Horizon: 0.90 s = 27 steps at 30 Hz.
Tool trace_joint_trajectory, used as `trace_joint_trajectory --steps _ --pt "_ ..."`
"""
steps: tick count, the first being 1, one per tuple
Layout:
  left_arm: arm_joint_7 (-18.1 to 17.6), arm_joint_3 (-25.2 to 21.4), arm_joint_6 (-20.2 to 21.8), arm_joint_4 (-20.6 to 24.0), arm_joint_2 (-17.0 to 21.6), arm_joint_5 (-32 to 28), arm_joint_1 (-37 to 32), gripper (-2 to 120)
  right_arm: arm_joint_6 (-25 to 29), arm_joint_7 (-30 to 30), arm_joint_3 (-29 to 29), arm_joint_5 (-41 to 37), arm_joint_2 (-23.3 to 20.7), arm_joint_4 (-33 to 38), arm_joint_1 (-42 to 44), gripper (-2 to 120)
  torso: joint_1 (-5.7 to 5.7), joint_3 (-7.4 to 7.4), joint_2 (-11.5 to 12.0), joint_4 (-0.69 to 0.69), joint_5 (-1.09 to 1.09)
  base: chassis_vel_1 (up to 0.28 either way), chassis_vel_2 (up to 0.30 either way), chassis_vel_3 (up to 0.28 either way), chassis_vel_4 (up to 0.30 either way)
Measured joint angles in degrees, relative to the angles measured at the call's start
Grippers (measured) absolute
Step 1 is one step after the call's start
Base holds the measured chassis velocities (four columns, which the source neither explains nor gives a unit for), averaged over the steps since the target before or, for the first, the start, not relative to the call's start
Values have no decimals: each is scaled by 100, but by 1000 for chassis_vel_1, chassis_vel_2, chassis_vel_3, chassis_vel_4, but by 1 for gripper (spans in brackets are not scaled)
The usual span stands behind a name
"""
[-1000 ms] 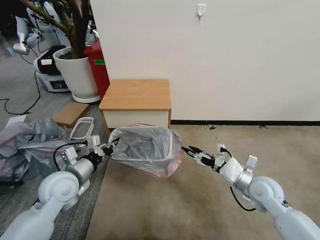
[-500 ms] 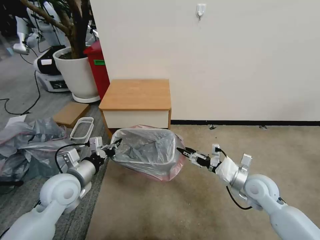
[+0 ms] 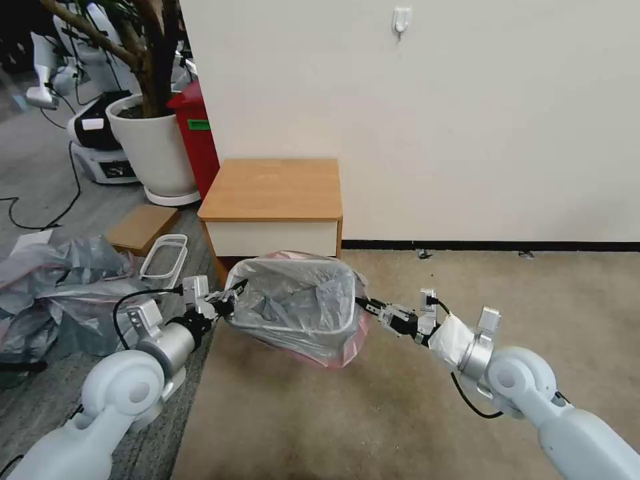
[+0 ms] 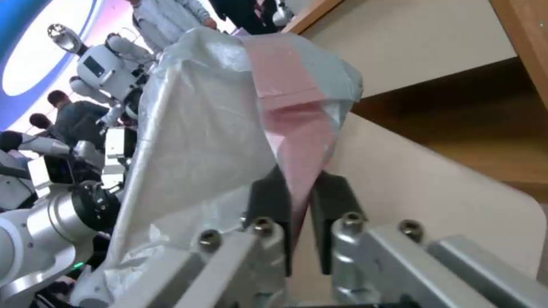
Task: Pick up the garbage bag from the table and place it over the trash can.
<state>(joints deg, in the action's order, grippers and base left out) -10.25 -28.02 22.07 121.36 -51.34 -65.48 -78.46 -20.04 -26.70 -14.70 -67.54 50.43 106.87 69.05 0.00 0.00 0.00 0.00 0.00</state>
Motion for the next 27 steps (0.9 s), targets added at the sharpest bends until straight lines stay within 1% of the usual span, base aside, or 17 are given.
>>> trace_joint_trajectory --steps 2,3,5,12,13,16,22,24,27 --pt "-1 13 0 6 -11 28 -27 4 42 80 48 215 10 0 -31 6 0 0 0 0 0 0 0 0 0" --pt "0 19 -1 9 -16 35 -37 4 63 145 78 362 20 -5 -49 1 0 0 0 0 0 0 0 0 0" --pt "2 21 0 11 -20 38 -43 4 79 187 94 464 27 -10 -57 0 0 0 0 0 0 0 0 0 0" --pt "5 -4 2 47 -77 20 -162 4 282 626 343 1187 150 -65 -172 0 0 0 0 0 0 0 0 0 0" --pt "5 -4 2 47 -77 20 -162 4 282 626 343 1187 150 -65 -172 0 0 0 0 0 0 0 0 0 0" --pt "17 -19 14 78 -76 -18 -219 4 334 928 510 1551 226 -173 -288 0 0 0 0 1 0 0 0 0 0" --pt "37 -20 26 117 -62 -56 -242 4 386 1018 664 1970 277 -353 -410 0 0 0 0 0 0 0 0 0 0" --pt "35 -21 27 133 -75 -112 -244 4 477 1062 763 2137 315 -466 -464 0 0 0 0 0 0 0 0 0 0" --pt "12 -20 34 165 -88 -190 -268 4 569 1232 889 2252 381 -575 -531 0 0 0 0 0 0 0 0 0 0"
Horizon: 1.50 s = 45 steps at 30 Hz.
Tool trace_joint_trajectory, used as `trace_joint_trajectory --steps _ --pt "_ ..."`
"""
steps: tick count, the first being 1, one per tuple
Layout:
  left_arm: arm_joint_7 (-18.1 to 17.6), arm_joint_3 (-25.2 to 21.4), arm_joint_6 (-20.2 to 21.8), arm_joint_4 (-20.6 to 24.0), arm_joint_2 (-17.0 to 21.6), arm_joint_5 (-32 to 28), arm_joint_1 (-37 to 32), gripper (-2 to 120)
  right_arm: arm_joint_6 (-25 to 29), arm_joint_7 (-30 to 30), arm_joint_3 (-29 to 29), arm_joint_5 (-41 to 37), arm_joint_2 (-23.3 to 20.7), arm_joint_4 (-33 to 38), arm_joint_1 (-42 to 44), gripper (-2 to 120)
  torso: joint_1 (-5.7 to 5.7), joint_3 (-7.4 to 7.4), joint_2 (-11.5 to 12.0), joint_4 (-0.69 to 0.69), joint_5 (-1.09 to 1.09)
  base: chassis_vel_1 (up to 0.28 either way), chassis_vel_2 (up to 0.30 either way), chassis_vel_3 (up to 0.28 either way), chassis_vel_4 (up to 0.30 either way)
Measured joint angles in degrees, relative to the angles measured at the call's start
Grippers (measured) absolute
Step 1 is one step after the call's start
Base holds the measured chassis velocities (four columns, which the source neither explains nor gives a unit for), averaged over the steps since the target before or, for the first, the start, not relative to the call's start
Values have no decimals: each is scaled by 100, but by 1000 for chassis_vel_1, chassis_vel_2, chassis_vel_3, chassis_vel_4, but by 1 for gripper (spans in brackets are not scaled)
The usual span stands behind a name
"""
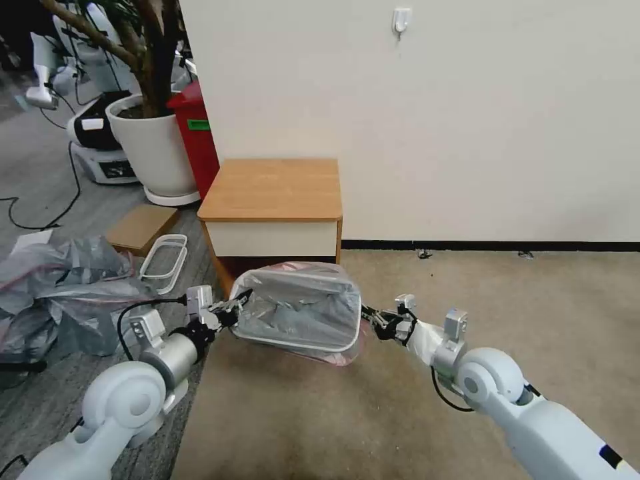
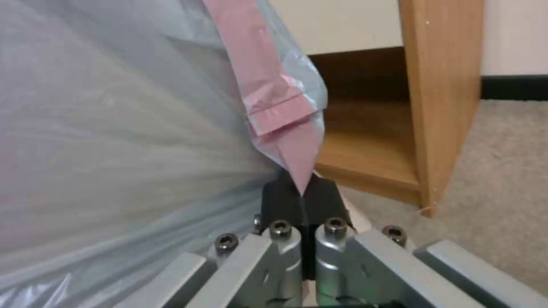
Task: Pick up the garbage bag from the table and place it over the trash can.
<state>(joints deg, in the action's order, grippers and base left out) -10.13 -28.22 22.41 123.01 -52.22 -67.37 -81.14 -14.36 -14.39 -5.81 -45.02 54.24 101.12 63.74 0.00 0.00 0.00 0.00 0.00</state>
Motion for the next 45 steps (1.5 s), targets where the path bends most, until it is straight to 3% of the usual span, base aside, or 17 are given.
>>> trace_joint_trajectory --steps 12,21,35,41,42,45 --pt "-161 -12 118 96 -12 -240 -75 5 273 541 414 525 187 -460 -326 0 0 0 0 1 0 0 0 0 0" --pt "-205 31 124 4 -48 -104 -60 4 523 878 461 538 168 -366 -271 1 0 0 0 0 1 0 0 0 0" --pt "-485 106 140 -463 -93 -54 302 4 805 1612 360 947 103 -298 7 50 0 0 0 1 -1 0 0 0 0" --pt "-701 153 93 -732 -162 -56 556 4 828 1755 38 1203 -2 -125 312 73 0 0 0 0 0 0 0 0 0" --pt "-799 177 55 -799 -197 -42 614 4 845 1853 -100 1390 -46 -49 414 82 0 0 0 0 -1 0 0 0 0" --pt "-902 217 13 -836 -223 7 648 4 887 1889 -259 1628 -89 36 510 88 0 0 0 0 -1 0 0 0 0"
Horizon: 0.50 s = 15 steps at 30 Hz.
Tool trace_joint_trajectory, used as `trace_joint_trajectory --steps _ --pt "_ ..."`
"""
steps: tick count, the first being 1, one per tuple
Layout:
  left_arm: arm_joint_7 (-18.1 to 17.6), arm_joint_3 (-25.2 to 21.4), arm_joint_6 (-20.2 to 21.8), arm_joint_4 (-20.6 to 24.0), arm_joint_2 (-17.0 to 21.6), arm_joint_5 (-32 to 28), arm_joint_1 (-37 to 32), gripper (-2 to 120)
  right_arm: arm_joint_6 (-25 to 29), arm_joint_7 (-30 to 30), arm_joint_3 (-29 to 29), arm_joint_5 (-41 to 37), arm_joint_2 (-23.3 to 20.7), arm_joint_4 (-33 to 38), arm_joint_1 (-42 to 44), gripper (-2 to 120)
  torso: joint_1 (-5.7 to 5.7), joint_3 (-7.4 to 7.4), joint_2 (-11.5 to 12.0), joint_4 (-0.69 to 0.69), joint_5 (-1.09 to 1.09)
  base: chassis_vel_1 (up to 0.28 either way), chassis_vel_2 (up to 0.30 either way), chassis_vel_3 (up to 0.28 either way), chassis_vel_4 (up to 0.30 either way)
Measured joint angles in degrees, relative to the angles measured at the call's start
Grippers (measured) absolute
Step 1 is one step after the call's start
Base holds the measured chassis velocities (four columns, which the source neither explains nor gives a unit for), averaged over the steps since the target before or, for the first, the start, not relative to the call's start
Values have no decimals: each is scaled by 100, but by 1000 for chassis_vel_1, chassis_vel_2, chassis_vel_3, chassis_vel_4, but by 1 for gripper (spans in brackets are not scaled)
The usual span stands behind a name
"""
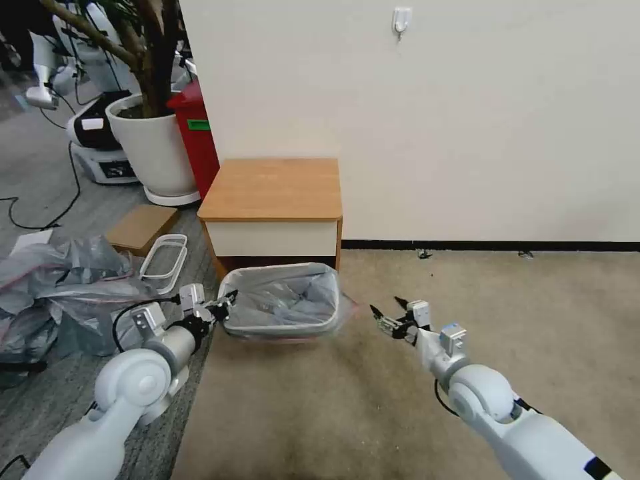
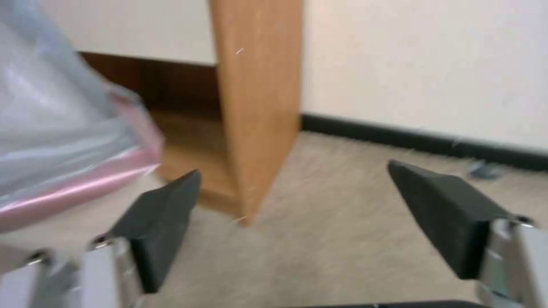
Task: Pick up the garbage bag from the table and place it over the trash can.
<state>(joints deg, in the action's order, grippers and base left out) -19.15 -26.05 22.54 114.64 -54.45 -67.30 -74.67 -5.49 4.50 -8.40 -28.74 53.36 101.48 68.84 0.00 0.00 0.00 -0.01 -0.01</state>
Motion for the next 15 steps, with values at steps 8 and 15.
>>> trace_joint_trajectory --steps 8,15 --pt "-333 171 -27 -62 -130 302 126 4 172 -44 -353 438 -223 555 254 100 0 0 0 0 0 0 0 0 0" --pt "-342 313 -131 119 -170 1245 -21 4 176 -437 -188 1095 -519 1700 374 93 0 0 0 1 1 0 0 0 0"
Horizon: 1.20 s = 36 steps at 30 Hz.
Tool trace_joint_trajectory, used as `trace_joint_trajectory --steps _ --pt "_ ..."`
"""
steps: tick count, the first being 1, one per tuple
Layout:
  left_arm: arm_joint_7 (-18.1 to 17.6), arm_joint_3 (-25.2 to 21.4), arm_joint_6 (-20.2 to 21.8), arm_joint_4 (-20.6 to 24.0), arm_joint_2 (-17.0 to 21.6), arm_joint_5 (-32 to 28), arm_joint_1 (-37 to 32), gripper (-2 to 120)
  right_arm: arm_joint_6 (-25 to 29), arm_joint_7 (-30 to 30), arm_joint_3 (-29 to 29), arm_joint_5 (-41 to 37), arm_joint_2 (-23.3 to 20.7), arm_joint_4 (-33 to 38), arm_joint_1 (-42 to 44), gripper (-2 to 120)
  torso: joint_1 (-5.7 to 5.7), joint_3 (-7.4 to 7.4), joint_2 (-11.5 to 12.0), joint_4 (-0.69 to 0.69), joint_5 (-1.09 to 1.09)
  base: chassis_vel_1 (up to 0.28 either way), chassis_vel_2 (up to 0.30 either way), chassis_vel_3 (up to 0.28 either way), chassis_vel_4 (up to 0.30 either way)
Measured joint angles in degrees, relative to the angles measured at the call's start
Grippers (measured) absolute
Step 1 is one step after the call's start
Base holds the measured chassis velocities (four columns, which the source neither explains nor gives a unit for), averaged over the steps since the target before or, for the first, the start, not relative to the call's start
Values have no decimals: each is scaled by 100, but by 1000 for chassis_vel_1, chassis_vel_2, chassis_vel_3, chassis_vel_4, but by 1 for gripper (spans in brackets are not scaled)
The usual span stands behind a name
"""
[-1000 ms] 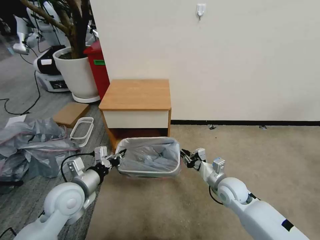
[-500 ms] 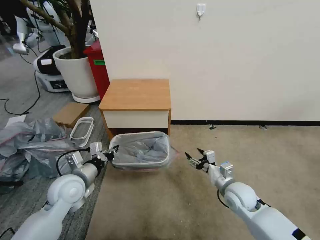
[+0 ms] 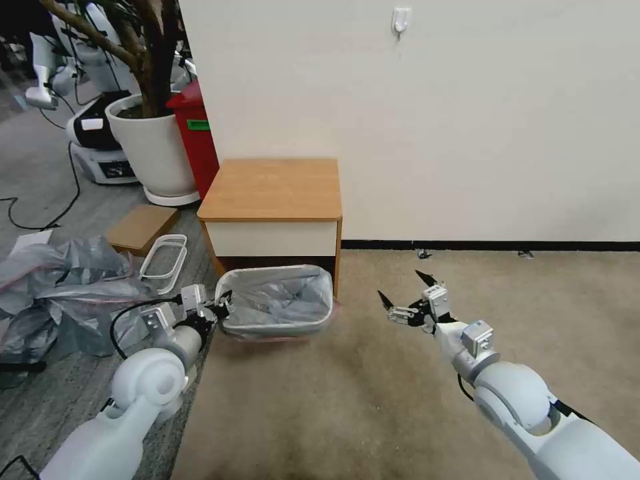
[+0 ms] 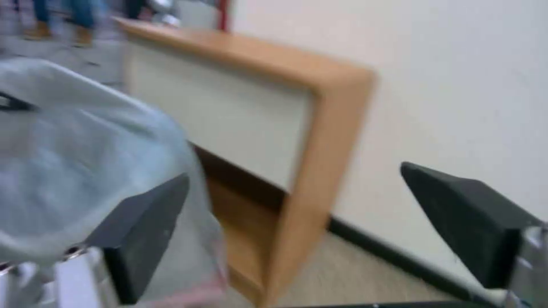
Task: Pick up the garbage bag from the table and place it over the trash can.
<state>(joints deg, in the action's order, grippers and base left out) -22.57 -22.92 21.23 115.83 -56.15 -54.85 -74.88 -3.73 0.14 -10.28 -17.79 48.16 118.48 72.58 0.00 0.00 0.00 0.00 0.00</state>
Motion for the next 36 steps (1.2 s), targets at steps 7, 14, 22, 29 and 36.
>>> trace_joint_trajectory --steps 7,14,22,29,36 --pt "122 43 -195 286 -13 1086 -253 4 -255 -792 49 1263 -116 707 -64 68 0 0 0 0 0 0 0 0 0" --pt "166 160 -254 619 -141 1604 -538 4 -668 -1137 418 1554 -100 925 -280 44 0 0 0 1 0 0 0 0 0" --pt "307 383 -408 721 -296 2426 -679 4 -1199 -1468 826 1654 -90 944 -516 16 0 0 0 0 0 0 0 0 0" --pt "396 494 -555 737 -356 2896 -703 4 -2223 -2088 1199 1751 -96 942 -1053 0 0 0 0 0 0 0 0 0 0" --pt "500 641 -650 708 -448 3373 -808 4 -3022 -2249 1818 1760 87 735 -1828 0 0 0 0 0 0 0 0 0 0"
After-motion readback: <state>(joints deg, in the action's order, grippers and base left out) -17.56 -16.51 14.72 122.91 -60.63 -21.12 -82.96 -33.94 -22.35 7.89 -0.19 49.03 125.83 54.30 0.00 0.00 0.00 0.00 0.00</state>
